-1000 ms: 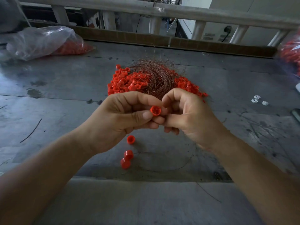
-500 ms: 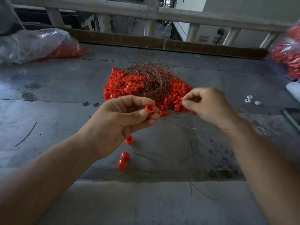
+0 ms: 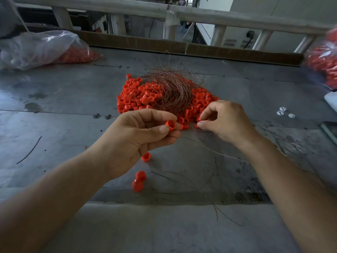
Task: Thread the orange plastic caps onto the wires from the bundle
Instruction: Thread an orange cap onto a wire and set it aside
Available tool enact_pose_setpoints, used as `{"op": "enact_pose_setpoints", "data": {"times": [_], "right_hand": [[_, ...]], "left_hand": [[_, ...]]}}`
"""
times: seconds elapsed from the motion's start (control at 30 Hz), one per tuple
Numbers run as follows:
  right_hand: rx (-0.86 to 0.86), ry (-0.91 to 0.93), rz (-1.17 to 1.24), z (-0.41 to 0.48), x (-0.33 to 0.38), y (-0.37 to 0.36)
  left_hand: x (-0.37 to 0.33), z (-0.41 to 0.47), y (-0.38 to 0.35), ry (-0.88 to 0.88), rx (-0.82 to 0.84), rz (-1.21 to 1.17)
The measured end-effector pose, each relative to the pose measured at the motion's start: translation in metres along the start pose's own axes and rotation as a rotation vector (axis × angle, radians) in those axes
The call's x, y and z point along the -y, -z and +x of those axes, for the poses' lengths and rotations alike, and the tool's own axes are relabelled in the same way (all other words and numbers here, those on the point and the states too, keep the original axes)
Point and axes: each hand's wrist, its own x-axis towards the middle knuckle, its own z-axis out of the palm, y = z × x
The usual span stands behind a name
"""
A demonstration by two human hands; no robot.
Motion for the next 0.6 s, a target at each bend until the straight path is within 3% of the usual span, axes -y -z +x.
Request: {"op": "enact_pose_setpoints", "data": {"times": [0.23, 0.43, 0.6], "right_hand": [[-0.010, -0.043, 0.141, -0.003, 0.007, 0.007], [0.202, -0.039, 0.730, -0.016, 0.033, 0.017], [0.254, 0.040, 0.883, -0.024, 0.047, 0.014]], "left_hand": [[0.000, 0.000, 0.001, -0.007, -0.007, 0.027], [0.001, 0.001, 0.001, -0.022, -0.036, 0.064], [0.001, 0.000, 0.000, -0.060, -0.049, 0.117]]}}
